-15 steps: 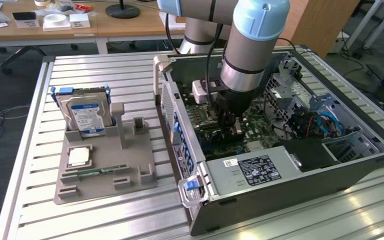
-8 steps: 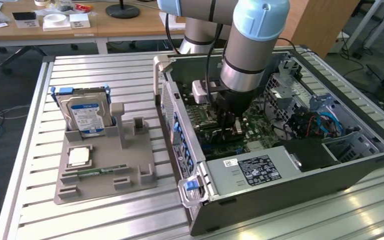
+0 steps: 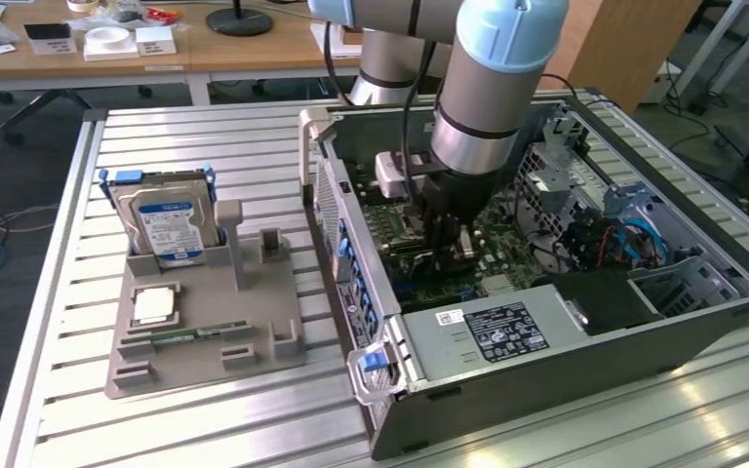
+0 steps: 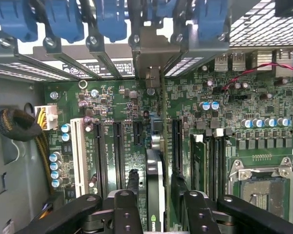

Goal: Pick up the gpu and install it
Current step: 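Insert the gpu into the slot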

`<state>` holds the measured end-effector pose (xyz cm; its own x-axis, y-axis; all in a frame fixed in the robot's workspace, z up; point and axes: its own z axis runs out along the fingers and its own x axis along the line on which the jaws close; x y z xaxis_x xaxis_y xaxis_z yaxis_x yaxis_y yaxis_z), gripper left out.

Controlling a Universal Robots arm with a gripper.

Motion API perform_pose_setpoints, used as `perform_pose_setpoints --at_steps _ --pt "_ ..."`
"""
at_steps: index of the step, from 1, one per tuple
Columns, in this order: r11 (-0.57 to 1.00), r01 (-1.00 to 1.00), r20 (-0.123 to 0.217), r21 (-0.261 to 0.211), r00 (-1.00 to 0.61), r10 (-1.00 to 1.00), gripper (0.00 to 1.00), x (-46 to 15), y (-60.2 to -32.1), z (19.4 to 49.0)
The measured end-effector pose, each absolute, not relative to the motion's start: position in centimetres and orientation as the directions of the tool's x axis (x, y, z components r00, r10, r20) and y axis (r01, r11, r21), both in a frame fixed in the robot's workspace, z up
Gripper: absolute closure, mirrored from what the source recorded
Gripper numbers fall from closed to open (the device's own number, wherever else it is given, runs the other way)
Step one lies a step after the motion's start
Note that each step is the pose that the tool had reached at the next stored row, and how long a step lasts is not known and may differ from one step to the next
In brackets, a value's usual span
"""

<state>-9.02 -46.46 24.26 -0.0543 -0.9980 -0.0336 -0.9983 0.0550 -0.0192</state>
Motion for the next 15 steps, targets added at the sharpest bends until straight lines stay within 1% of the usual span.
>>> perform_pose_setpoints --at_steps 7,15 --pt "0.055 -0.998 -0.034 -0.019 -0.054 -0.998 0.6 -9.0 -46.5 25.8" --pt "0.055 -0.998 -0.034 -0.019 -0.054 -0.998 0.6 -9.0 -46.5 28.5"
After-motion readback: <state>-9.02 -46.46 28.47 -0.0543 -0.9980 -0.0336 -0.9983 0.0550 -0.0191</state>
